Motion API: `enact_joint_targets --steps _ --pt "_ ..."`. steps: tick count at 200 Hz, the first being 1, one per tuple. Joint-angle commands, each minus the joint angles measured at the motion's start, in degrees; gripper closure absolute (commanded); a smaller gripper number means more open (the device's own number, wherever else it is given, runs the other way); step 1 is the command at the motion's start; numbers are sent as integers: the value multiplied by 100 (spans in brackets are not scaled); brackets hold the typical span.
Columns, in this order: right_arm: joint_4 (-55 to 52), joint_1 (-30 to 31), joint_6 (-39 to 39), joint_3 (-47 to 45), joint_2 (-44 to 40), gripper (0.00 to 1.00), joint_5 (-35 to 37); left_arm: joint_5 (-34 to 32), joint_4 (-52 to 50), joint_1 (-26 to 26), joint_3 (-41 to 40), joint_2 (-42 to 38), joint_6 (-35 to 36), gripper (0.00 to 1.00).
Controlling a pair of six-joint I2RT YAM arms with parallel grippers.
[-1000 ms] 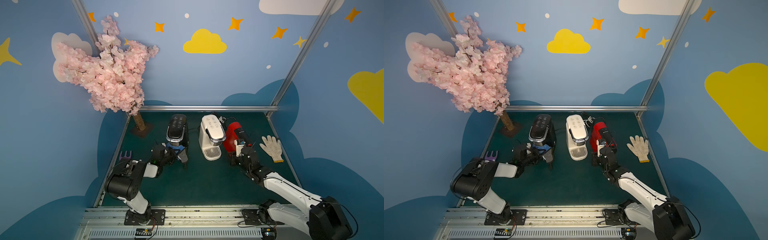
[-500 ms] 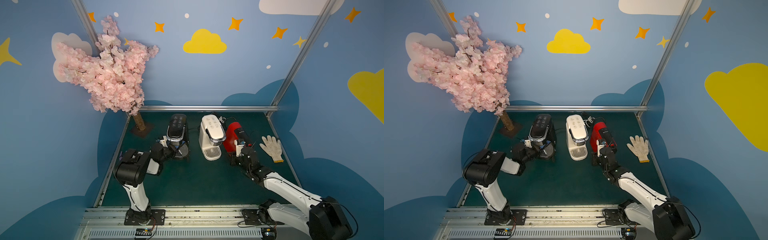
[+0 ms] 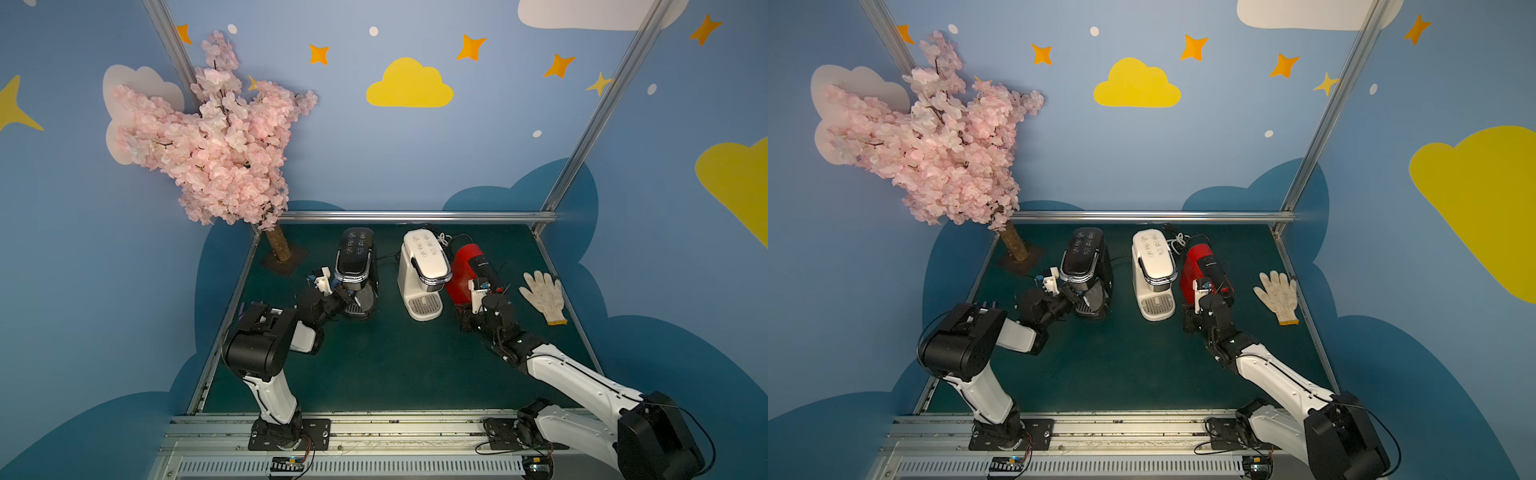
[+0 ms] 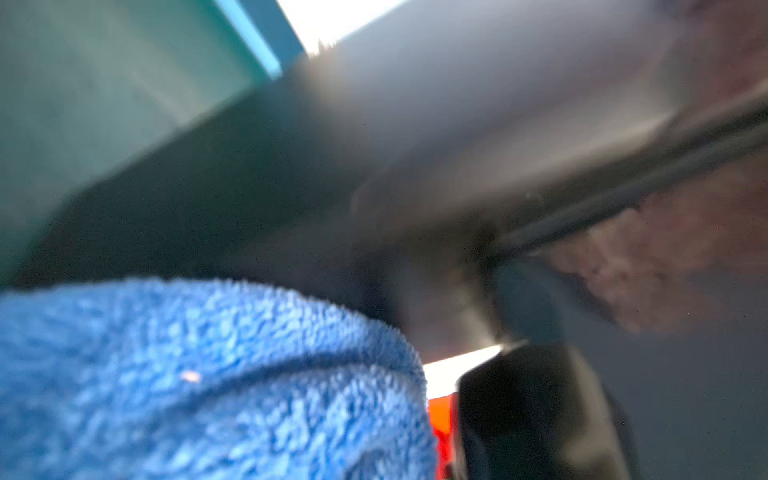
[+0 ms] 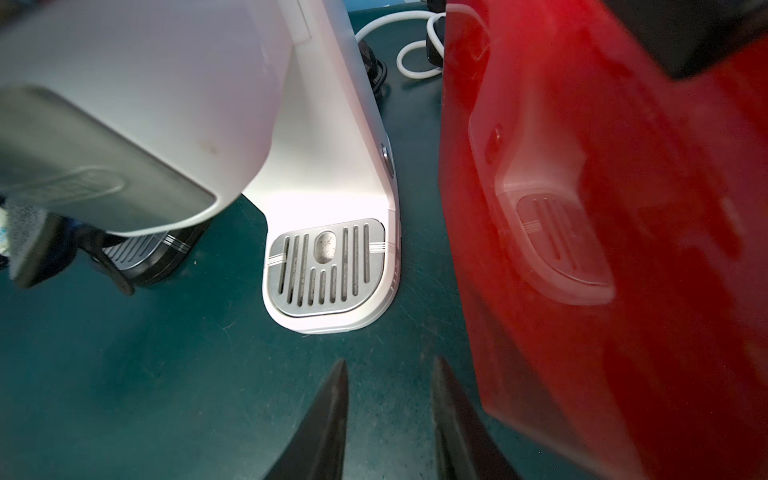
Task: Wipe the surface of a coffee machine
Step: Wipe the dirt from the surface of the coffee machine.
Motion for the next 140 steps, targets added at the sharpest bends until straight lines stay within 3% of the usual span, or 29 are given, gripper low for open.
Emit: enact_joint_targets --steps 1,140 --pt "-45 33 3 138 15 65 -26 -118 629 2 18 -293 352 97" --pt "-99 24 21 183 67 65 -33 54 246 481 -194 -1375 660 97"
